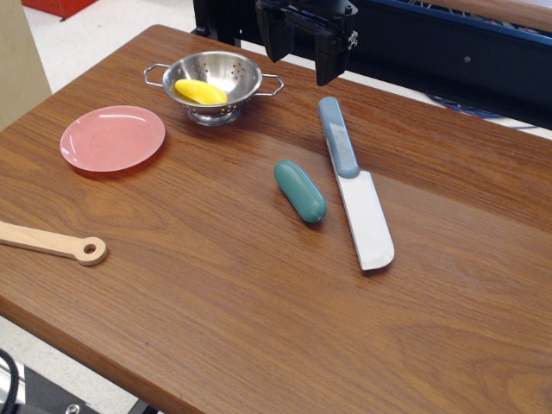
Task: Take banana out of colander
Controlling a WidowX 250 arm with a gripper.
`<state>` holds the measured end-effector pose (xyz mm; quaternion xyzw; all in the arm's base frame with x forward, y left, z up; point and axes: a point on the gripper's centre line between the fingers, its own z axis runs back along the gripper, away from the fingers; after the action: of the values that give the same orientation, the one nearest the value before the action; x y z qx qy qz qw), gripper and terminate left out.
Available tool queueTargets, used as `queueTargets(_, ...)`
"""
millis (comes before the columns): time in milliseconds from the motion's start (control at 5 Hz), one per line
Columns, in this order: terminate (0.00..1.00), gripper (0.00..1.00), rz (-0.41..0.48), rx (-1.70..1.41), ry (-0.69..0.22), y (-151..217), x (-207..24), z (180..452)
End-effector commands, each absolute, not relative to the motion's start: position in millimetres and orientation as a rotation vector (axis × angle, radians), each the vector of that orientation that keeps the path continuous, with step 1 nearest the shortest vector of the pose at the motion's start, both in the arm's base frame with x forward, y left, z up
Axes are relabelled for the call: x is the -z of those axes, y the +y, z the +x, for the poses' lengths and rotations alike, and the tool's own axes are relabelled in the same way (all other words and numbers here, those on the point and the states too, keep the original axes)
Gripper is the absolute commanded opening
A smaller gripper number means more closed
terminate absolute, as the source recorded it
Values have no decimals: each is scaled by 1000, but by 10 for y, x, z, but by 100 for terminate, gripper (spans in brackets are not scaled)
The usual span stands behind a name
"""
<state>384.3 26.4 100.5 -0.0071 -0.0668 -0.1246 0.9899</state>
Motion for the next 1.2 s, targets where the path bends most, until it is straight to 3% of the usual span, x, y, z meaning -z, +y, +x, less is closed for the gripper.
queueTargets(0, 0, 100, -14, 250, -134, 264, -1005, 3843)
queueTargets(600, 0, 100, 74, -409, -341, 939, -1202, 3988)
queueTargets(1000, 0, 100, 116, -863, -298, 1235, -1160, 3916)
